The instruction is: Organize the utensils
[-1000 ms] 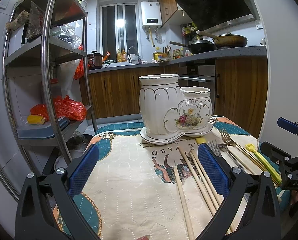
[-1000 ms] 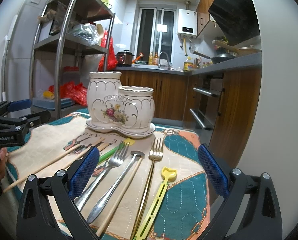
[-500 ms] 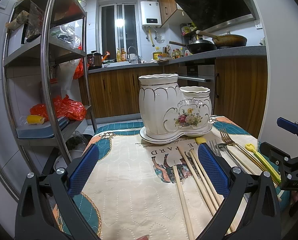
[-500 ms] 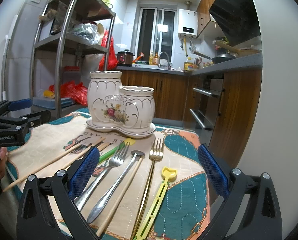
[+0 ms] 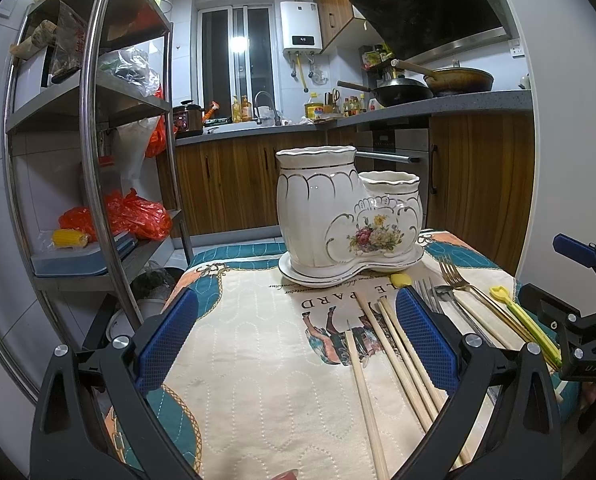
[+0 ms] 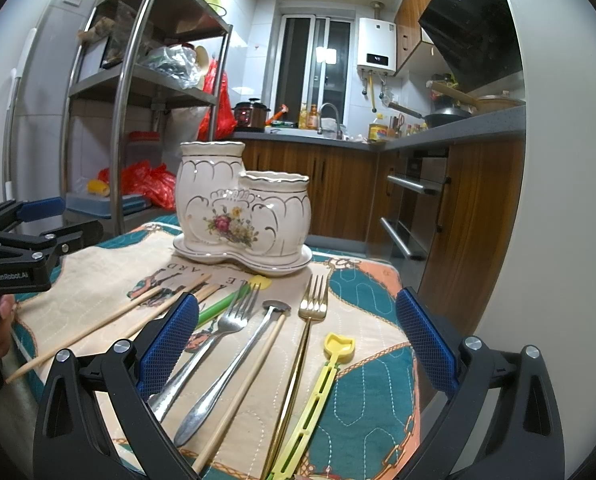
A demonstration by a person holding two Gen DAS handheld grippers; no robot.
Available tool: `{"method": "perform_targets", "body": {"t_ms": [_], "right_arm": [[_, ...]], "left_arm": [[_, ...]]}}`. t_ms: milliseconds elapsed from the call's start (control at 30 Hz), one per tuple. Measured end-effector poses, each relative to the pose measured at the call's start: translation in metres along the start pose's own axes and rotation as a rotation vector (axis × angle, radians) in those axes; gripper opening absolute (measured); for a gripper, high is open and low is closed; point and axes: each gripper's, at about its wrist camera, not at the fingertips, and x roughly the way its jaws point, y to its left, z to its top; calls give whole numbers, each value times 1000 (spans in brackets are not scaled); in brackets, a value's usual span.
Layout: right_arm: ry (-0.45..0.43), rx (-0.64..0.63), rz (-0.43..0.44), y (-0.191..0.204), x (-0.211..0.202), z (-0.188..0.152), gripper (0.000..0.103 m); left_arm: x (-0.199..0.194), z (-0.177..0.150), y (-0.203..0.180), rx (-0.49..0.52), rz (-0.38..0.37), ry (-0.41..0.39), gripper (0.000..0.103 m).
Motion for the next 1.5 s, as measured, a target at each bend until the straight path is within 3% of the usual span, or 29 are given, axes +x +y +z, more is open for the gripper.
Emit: {"method": "perform_targets", "body": {"t_ms": [467,667,833,967,1067,1233,1367,1500], "right_arm": [[4,17,-9,-4,3,-3,98],[37,33,-30,-20,2,15,98],[196,15,-61,-40,15,25,98],[385,61,-16,-56,34,22,97],[476,118,36,-60,42,16,93],[591,158,82,-58,49,7,61],[640,154,118,-49,51,3,48],[680,147,111,-46,58,-1,33]], "left_arm": [[1,2,1,-11,-30,19,98],[5,13,15,-34,-60,94,98],[15,22,14,46,-53,230,98],[23,15,7,74,-99,365,97],[27,5,-2,94,-130,446,86],[33,-11,-10,94,-178,538,57],[32,-13,-13,91,-235,586,44],[36,-17,-17,130,-226,621,29]]}}
